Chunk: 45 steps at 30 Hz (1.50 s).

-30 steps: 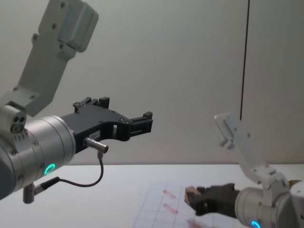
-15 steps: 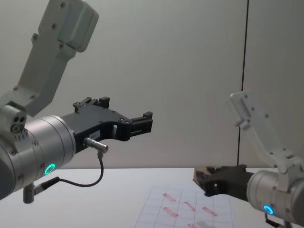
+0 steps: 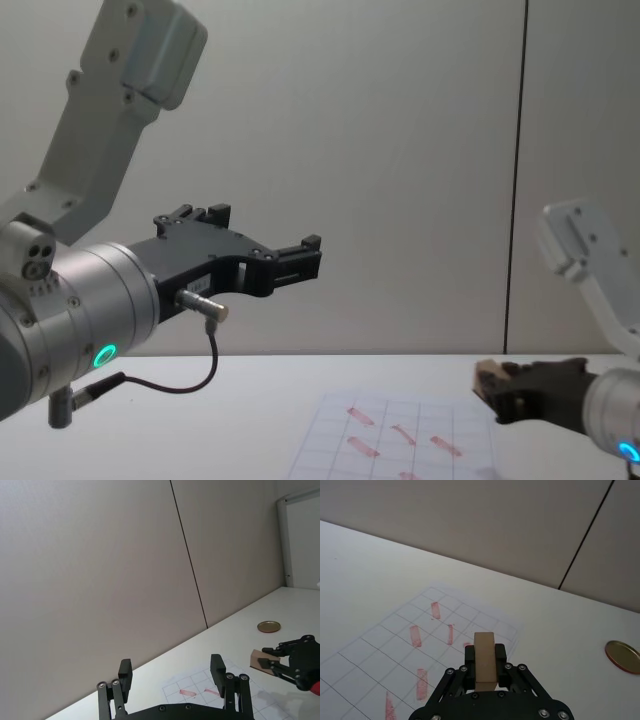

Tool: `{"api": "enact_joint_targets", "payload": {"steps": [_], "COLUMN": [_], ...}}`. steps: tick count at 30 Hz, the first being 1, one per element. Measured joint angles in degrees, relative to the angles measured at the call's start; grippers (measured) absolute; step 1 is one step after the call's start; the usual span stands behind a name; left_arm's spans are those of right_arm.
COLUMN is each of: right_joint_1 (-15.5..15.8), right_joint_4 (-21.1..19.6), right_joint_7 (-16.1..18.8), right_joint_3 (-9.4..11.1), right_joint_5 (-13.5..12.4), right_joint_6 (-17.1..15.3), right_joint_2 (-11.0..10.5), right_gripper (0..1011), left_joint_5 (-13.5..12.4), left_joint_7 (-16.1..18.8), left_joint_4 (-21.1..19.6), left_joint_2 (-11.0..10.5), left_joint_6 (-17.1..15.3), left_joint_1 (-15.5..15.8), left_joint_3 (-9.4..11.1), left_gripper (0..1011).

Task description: Use the one hand to pick up the stamp and affix it onto the A4 paper.

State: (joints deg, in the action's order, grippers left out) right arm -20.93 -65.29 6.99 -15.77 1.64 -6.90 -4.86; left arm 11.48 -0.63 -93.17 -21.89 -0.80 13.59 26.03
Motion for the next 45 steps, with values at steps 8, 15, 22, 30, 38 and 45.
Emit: {"api": "enact_joint_targets", "payload": {"steps": [8, 15, 22, 30, 38, 45], "right_joint_1": [1.07, 1.85, 2.35, 2.95, 3.98, 5.04], "right_joint_4": [-0.49, -0.09, 0.72, 1.05, 0.05, -1.84], "right_joint_7": [-1.35, -2.39, -2.84, -2.95, -2.66, -2.15], "right_joint_3": [1.33, 2.56, 3.55, 4.36, 5.04, 5.47], "right_joint_5": [0.2, 0.45, 0.7, 0.72, 0.2, -0.41], "right_joint_6": [-1.62, -2.87, -3.74, -4.48, -5.17, -5.85], "right_joint_2": [-1.25, -2.37, -3.24, -3.94, -4.56, -5.07], "right_gripper": [216, 216, 217, 217, 216, 216], "left_joint_5": [0.0, 0.0, 0.0, 0.0, 0.0, 0.0], "left_joint_7": [0.0, 0.0, 0.0, 0.0, 0.0, 0.0], "left_joint_4": [0.0, 0.0, 0.0, 0.0, 0.0, 0.0], "left_joint_2": [0.0, 0.0, 0.0, 0.0, 0.0, 0.0], "left_joint_6": [0.0, 0.0, 0.0, 0.0, 0.0, 0.0], "left_joint_1": [0.0, 0.0, 0.0, 0.0, 0.0, 0.0], "left_joint_3": [0.0, 0.0, 0.0, 0.0, 0.0, 0.0], "left_gripper": [993, 993, 993, 993, 993, 993]}}
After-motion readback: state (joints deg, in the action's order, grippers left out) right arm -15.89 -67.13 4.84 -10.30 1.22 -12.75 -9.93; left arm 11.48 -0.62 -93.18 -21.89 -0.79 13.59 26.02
